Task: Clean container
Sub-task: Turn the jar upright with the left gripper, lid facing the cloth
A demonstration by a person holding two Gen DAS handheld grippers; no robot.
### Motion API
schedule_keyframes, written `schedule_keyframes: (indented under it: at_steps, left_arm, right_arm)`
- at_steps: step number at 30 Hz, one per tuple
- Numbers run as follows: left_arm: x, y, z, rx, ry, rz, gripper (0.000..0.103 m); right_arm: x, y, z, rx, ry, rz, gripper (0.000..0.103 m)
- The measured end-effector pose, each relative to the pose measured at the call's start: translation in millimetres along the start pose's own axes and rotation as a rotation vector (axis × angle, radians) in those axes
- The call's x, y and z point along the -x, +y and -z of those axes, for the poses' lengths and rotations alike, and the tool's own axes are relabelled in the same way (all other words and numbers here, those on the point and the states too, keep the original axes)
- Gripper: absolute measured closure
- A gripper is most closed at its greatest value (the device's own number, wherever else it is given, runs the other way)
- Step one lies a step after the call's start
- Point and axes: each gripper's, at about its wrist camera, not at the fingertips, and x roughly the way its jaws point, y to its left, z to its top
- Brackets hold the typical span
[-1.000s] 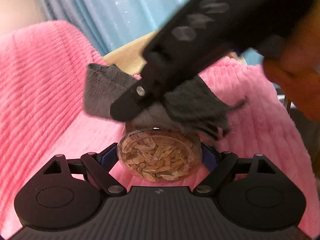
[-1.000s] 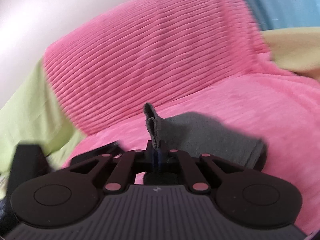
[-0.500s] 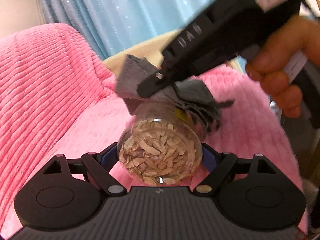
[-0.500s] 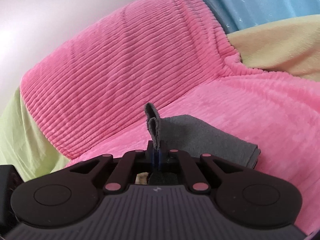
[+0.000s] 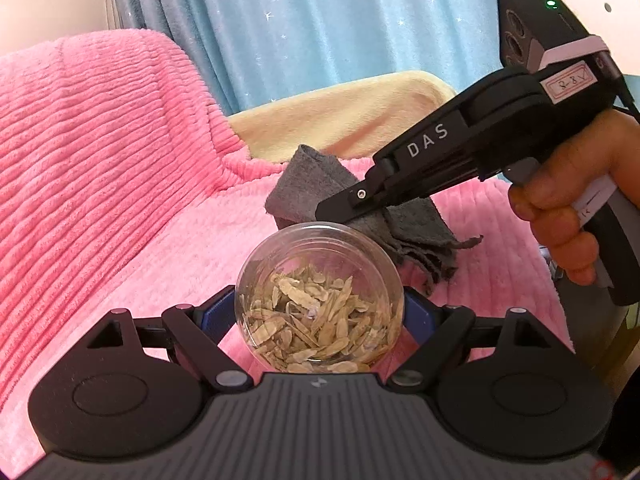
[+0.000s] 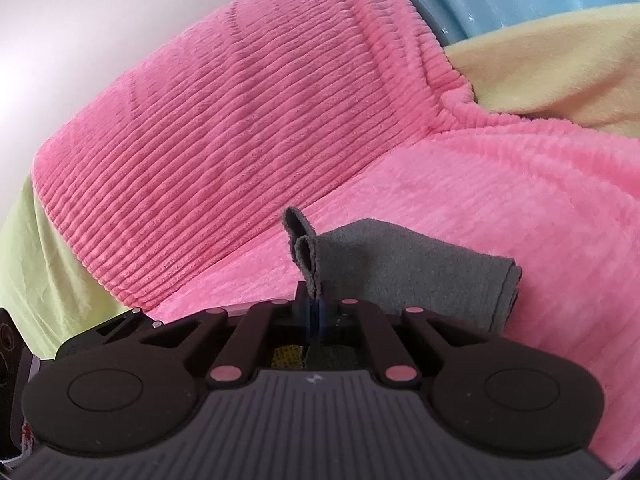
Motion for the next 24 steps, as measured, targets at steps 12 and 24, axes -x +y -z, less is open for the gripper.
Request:
schedule_keyframes:
  at_steps: [12,24]
  left_arm:
    - [-9,1,-4,0.052,-0.019,-0.01,0.017]
    - [-43,8,-9,0.126,-0.031,-0.069,0.016]
  right_arm:
    - [1,-9,-1,-0.067,0.014,0.006,0.1]
    - [-5,-20,1,-0.086,0.006,0.05,0.1]
